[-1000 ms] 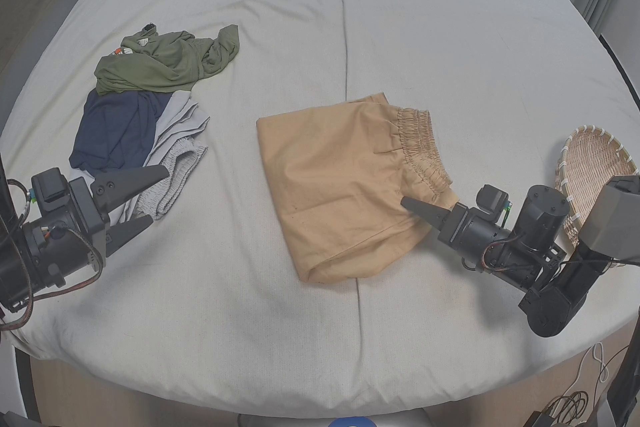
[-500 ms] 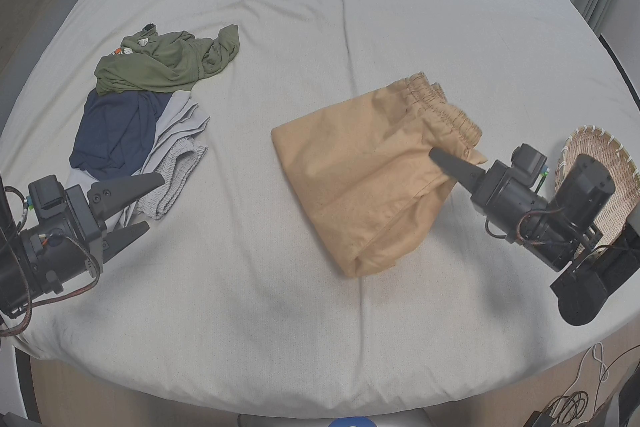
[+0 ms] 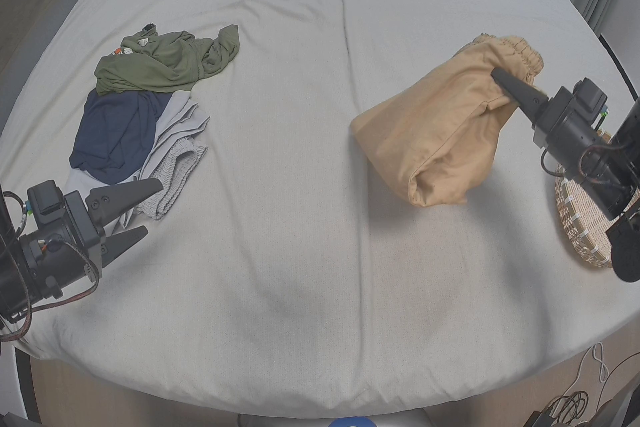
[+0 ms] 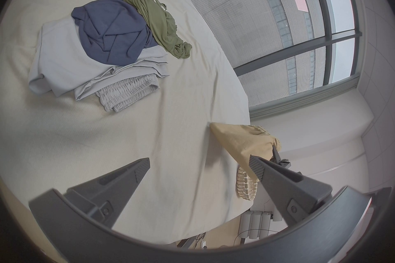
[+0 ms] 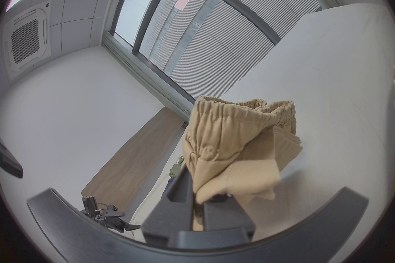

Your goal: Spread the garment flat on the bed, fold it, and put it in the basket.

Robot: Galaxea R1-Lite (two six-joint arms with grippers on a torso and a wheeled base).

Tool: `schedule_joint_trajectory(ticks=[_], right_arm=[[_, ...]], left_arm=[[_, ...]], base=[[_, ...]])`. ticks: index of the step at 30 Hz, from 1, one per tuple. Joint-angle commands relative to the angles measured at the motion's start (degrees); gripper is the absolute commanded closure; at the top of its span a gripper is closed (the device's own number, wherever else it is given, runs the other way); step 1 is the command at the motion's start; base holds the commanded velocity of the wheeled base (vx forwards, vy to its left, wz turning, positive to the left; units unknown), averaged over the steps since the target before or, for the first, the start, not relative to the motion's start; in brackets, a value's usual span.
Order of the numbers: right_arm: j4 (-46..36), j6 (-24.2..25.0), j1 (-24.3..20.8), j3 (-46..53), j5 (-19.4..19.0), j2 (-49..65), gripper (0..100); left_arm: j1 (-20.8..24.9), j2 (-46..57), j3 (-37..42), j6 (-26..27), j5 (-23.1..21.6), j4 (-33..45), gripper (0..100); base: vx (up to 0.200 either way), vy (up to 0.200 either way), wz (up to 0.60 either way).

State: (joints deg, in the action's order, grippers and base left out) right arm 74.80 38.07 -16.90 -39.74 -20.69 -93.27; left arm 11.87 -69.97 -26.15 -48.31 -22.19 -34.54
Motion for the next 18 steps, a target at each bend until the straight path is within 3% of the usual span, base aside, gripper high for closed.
schedule_joint_trajectory(ticks=[1, 10, 18], right_arm=[[-6.3, -0.2, 1.4, -6.2, -0.2, 6.4, 100], [-24.6, -0.2, 2.8, -17.7, -0.2, 12.9, 100], [-35.3, -0.2, 10.7, -27.0, -2.1, 13.9, 100]], left_arm=[[0.1, -0.1, 0.8, 0.0, 0.0, -1.1, 0], [-1.9, -0.9, 2.2, 1.6, 0.1, -5.3, 0], [-2.2, -0.7, 2.9, 1.4, 0.1, -6.5, 0]], base=[[0.0, 0.0, 0.0], [0.0, 0.0, 0.0], [0.0, 0.0, 0.0]])
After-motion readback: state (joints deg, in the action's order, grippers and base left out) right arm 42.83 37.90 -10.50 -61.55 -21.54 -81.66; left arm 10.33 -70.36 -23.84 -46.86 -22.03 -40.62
